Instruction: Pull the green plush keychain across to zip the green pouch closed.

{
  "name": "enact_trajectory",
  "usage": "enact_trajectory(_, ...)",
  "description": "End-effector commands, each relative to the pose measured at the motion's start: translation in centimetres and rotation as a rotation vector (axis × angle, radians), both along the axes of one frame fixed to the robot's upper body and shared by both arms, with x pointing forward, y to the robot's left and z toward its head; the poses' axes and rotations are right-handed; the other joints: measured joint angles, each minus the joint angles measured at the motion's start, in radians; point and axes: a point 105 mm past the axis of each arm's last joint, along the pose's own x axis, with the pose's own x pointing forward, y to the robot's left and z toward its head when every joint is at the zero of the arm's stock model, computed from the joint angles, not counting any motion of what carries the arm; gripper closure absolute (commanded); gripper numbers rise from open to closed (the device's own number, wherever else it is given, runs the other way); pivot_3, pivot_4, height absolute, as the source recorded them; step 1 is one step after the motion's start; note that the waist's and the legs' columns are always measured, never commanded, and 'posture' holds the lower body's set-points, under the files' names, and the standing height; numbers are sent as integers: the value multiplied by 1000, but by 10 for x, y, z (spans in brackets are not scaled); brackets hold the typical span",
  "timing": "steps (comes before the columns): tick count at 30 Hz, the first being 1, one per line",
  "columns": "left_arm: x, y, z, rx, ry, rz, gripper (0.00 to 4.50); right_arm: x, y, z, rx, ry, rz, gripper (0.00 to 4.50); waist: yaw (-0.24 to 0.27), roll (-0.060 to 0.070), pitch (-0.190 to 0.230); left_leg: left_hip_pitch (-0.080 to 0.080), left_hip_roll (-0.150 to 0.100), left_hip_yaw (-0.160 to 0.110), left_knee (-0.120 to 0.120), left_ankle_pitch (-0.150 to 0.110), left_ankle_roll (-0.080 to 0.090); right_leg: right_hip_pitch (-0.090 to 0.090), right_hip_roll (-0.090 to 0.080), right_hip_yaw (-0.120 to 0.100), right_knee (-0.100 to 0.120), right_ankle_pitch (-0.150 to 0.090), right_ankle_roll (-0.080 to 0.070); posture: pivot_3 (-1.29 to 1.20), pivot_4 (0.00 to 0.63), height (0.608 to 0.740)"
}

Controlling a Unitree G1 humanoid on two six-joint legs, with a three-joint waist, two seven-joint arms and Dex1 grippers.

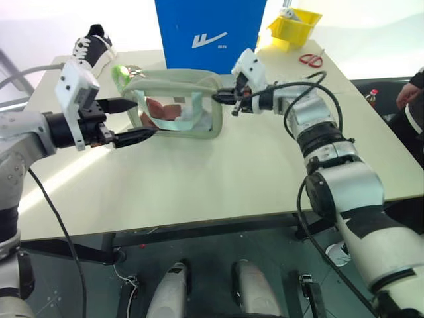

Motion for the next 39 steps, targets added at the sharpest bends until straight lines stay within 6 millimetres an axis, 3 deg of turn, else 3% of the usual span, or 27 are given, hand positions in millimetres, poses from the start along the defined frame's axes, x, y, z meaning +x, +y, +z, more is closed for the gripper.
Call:
enact_trajectory(1,-3,11,16,9,-61,35,0,-38,0,7,-47,-15,261,4475,3,0,0,0,0,0,0,0,0,0,0,0,0,0,0,0,150,740)
enact_trajectory(4,-3,15,16,12,-57,45,0,-48,-21,-6,-122,31,296,4475,8,0,0,0,-1,0,1,0,0,1,0,0,0,0,0,0,150,740)
enact_trajectory(7,-2,16,15,15,-55,44,0,-40,-34,-9,-142,39,229,4475,6,0,0,0,-1,0,2,0,0,2,0,0,0,0,0,0,150,740)
enact_trajectory(13,0,16,15,20,-54,44,0,-16,-39,-3,-116,-17,58,4475,3,0,0,3,0,0,1,0,0,3,-1,0,0,0,0,0,150,740)
enact_trajectory(18,2,23,16,33,-68,71,0,-18,-33,1,-102,-26,79,4475,6,0,0,3,0,0,1,0,0,4,-1,0,0,0,0,0,150,740)
enact_trajectory(21,8,39,22,38,-93,135,0,-19,-33,1,-100,-27,85,4475,4,0,0,3,-1,0,2,0,0,4,-1,0,0,0,0,0,150,740)
enact_trajectory(25,12,82,31,25,-92,263,0,-21,-32,1,-108,-29,95,4475,1,0,0,3,0,0,1,0,0,3,0,0,0,0,0,0,150,740)
enact_trajectory(28,17,91,19,20,-76,289,0,-22,-30,3,-105,-33,99,4475,2,0,0,3,0,0,1,0,0,3,0,0,0,0,0,0,150,740)
enact_trajectory(34,50,105,0,-41,-98,418,0,-23,-28,5,-101,-35,102,4475,7,0,0,3,0,0,2,0,0,3,0,0,0,0,0,0,150,740)
enact_trajectory(39,63,105,-13,-18,-89,423,0,-24,-28,4,-103,-32,101,4475,2,0,0,3,0,0,1,0,0,3,0,0,0,0,0,0,150,740)
